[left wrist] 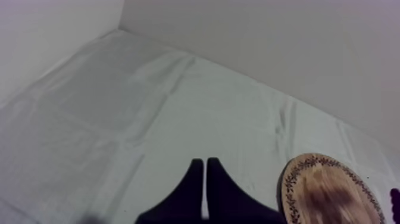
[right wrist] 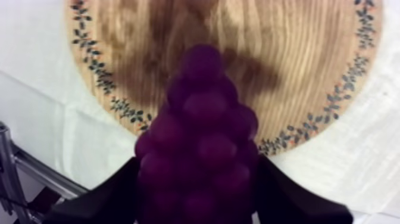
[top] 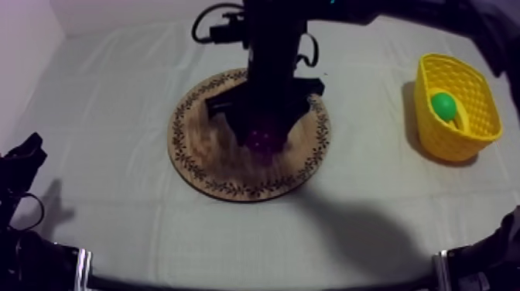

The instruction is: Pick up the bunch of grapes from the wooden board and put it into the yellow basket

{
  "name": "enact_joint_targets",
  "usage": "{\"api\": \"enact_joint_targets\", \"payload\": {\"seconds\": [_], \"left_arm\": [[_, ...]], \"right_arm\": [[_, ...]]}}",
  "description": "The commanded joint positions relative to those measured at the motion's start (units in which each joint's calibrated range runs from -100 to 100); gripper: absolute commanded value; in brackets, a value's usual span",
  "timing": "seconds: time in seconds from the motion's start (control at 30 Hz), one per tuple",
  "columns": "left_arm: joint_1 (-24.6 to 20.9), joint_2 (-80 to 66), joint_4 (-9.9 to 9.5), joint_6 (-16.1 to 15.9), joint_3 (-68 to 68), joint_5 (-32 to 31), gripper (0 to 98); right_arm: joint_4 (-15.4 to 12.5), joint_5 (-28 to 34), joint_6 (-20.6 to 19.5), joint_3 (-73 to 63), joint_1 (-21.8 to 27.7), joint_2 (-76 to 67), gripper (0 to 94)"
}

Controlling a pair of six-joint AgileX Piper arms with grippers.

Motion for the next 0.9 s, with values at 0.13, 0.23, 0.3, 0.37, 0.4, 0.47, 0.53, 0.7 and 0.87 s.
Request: {"api": "enact_joint_targets", "payload": {"seconds": [0.13,0.23,0.3,0.37,0.4,0.47,0.53,0.7,0.87], "left_arm": [[0.0,0.0,0.01,0.0,0.0,0.0,0.0],[0.0,0.0,0.01,0.0,0.0,0.0,0.0],[0.0,0.0,0.01,0.0,0.0,0.0,0.0],[0.0,0.0,0.01,0.0,0.0,0.0,0.0],[0.0,0.0,0.01,0.0,0.0,0.0,0.0],[0.0,0.0,0.01,0.0,0.0,0.0,0.0],[0.0,0.0,0.01,0.0,0.0,0.0,0.0],[0.0,0.0,0.01,0.0,0.0,0.0,0.0],[0.0,0.0,0.01,0.0,0.0,0.0,0.0]], "right_arm": [[0.7,0.8,0.4,-0.5,1.0,-7.5,40.1],[1.4,0.9,0.6,-0.6,1.5,-10.5,40.0],[1.8,1.0,0.7,-0.6,1.7,-12.3,40.2],[2.2,1.0,0.7,-0.2,2.0,-14.0,40.4],[2.4,1.0,0.8,0.1,2.2,-14.8,40.5],[2.5,1.1,0.9,0.9,2.6,-16.3,40.6],[2.7,1.1,1.1,1.9,3.1,-17.7,40.9],[3.2,1.1,2.1,4.7,5.6,-20.6,41.5],[4.5,1.0,3.6,8.3,9.9,-23.4,42.1]]}}
